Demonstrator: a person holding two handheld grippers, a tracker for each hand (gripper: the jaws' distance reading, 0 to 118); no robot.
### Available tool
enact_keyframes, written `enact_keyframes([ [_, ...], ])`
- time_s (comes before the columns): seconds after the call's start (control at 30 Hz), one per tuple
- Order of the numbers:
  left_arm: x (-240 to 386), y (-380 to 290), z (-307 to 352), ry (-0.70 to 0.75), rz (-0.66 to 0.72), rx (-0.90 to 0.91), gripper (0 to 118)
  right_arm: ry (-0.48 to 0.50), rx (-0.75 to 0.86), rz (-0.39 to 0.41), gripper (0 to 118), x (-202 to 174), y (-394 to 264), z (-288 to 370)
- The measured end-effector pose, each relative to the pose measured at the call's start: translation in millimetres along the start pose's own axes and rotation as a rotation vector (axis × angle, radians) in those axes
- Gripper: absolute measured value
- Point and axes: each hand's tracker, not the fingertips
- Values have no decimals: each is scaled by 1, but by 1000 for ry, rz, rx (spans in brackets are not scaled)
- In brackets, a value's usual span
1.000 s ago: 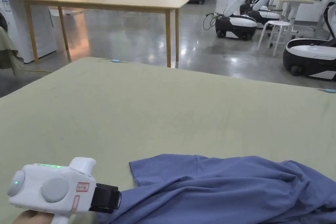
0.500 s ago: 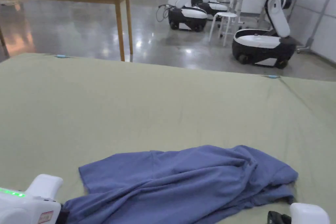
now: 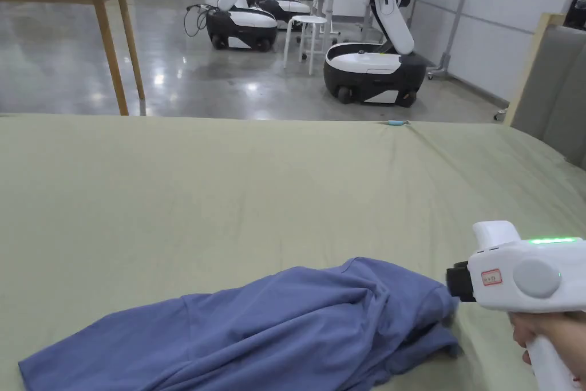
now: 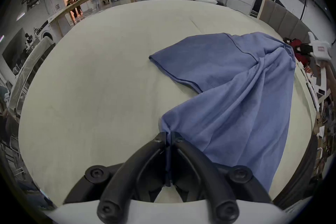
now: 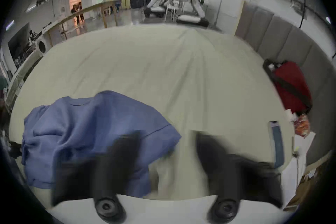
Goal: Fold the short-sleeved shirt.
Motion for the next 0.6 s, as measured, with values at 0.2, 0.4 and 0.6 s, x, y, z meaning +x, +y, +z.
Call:
enact_keyframes([
  [0.2, -1, 2, -3, 0, 16, -3, 2, -10, -124, -21, 116, 6, -2, -65],
  [0.4, -1, 4, -2, 0, 35, -8, 2, 36, -142, 2, 72, 1, -6, -58],
  [0.6, -13, 10, 22, 36, 75, 39, 2, 84, -26, 46, 6, -3, 3, 18],
])
